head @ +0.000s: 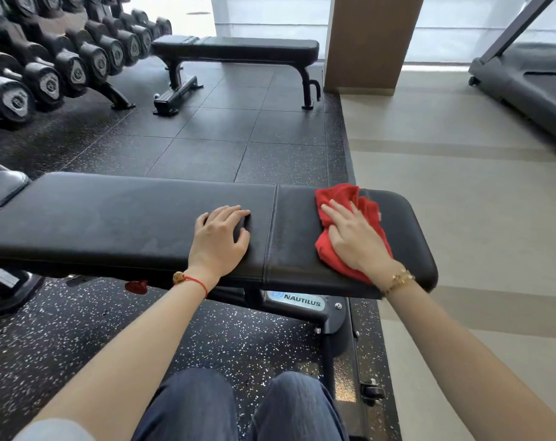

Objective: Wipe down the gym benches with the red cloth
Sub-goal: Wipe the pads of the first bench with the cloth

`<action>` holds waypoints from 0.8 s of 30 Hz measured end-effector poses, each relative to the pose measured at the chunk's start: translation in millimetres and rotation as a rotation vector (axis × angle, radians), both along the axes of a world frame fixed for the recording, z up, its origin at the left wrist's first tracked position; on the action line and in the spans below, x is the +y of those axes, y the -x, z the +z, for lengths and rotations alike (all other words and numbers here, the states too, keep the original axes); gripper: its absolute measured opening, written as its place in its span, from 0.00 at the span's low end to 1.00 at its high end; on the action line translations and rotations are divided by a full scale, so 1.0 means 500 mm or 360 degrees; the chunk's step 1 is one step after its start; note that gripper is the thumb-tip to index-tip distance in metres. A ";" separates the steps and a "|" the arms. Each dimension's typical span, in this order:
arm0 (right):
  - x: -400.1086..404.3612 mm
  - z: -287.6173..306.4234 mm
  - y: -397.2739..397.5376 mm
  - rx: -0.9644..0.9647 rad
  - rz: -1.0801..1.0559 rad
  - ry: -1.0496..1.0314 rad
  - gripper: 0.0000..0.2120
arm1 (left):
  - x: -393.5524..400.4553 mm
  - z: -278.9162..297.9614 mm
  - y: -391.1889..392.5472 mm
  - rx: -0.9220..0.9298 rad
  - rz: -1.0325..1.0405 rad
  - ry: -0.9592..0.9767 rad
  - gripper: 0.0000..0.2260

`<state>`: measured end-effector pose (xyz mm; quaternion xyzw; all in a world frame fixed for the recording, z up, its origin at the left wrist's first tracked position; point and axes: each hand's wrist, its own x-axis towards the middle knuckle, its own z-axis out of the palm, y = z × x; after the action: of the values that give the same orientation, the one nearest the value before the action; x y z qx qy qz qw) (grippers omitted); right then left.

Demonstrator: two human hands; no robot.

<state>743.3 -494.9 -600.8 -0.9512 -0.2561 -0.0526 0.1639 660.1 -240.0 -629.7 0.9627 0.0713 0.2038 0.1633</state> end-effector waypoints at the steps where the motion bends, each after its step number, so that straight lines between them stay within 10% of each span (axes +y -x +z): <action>1: 0.020 0.002 -0.022 0.0004 -0.0025 0.0073 0.24 | 0.001 0.000 0.000 0.0003 -0.0006 0.0001 0.17; 13: 0.189 -0.016 0.074 0.0019 0.0266 -0.0072 0.24 | 0.006 0.010 0.013 -0.0197 -0.0043 0.0253 0.13; 24: 0.287 0.007 0.036 0.0061 -0.0229 0.0003 0.23 | 0.300 0.031 0.074 -0.0069 -0.0025 -0.0009 0.16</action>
<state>725.5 -351.4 -597.4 -0.9682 -0.1838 -0.0457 0.1637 623.1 -90.0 -614.2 0.9590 0.0597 0.2234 0.1636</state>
